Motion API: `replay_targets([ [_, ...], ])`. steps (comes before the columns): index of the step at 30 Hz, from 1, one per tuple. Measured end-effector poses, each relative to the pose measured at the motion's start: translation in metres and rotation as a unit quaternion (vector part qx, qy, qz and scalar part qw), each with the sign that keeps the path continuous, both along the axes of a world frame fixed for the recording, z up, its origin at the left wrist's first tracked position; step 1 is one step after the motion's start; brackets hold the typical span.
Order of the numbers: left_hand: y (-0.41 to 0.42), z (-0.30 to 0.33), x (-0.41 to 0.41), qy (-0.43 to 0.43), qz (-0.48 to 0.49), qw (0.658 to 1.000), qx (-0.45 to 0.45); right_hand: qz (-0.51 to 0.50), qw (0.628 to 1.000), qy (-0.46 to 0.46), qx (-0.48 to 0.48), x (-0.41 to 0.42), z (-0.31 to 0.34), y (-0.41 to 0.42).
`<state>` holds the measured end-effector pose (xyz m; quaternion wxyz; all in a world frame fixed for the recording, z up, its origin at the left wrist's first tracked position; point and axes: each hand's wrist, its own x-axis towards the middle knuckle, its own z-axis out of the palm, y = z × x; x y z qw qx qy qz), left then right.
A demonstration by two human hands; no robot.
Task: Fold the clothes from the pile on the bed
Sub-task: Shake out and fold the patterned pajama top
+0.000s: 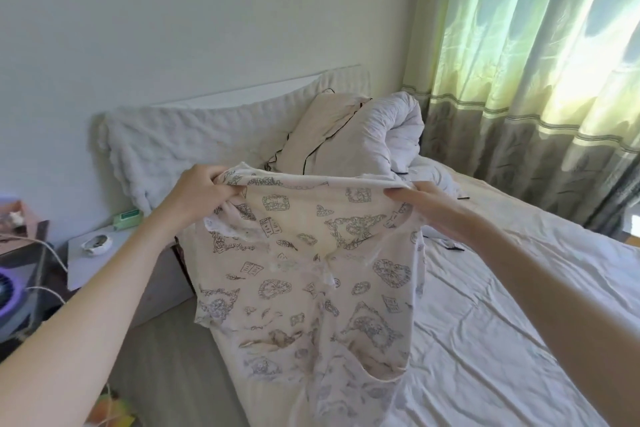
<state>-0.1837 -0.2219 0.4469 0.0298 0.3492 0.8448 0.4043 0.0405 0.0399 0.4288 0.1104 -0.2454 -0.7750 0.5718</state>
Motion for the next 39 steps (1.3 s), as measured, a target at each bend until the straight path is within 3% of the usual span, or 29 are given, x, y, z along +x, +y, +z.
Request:
replay_targets([
  [2, -0.011, -0.007, 0.001, -0.003, 0.008, 1.0, -0.01, 0.037, 0.998, -0.005, -0.048, -0.001, -0.006, -0.002],
  [4, -0.022, -0.01, 0.002, -0.029, 0.019, 0.999, -0.016, 0.053, 0.998, -0.001, -0.038, -0.004, -0.011, -0.008],
  [8, -0.047, -0.008, 0.008, -0.016, 0.003, 0.998, -0.058, 0.052, 0.985, 0.011, 0.166, -0.013, -0.015, -0.014],
  [11, -0.064, 0.001, 0.017, -0.075, -0.075, 0.991, -0.083, 0.031, 0.974, 0.04, 0.221, -0.016, -0.008, -0.02],
  [15, -0.091, 0.007, 0.029, -0.158, -0.161, 0.973, -0.05, 0.052, 0.994, 0.024, 0.097, -0.009, -0.003, -0.028],
  [18, -0.108, -0.002, 0.035, -0.139, -0.118, 0.983, 0.021, 0.171, 0.982, -0.037, -0.073, 0.003, -0.006, -0.037],
  [20, -0.118, -0.009, 0.036, -0.102, -0.073, 0.99, 0.063, 0.24, 0.958, -0.022, -0.157, 0.01, -0.009, -0.047],
  [23, -0.134, -0.016, 0.03, -0.091, -0.03, 0.99, 0.106, 0.237, 0.944, 0.027, -0.227, 0.017, -0.008, -0.068],
  [25, -0.143, -0.017, 0.022, -0.104, -0.015, 0.986, 0.133, 0.22, 0.949, 0.04, -0.224, 0.021, -0.004, -0.083],
  [28, -0.151, -0.012, 0.011, -0.118, 0.0, 0.979, 0.164, 0.209, 0.961, 0.034, -0.176, 0.024, 0.0, -0.105],
  [31, -0.156, -0.009, 0.006, -0.093, 0.001, 0.984, 0.154, 0.118, 0.991, 0.014, 0.054, 0.017, 0.0, -0.13],
  [34, -0.166, -0.005, 0.006, -0.023, -0.008, 0.991, 0.129, -0.01, 0.971, 0.086, 0.225, 0.009, -0.002, -0.146],
  [39, -0.191, -0.009, 0.003, 0.076, -0.063, 0.993, 0.068, -0.048, 0.928, 0.187, 0.318, 0.009, -0.002, -0.165],
])
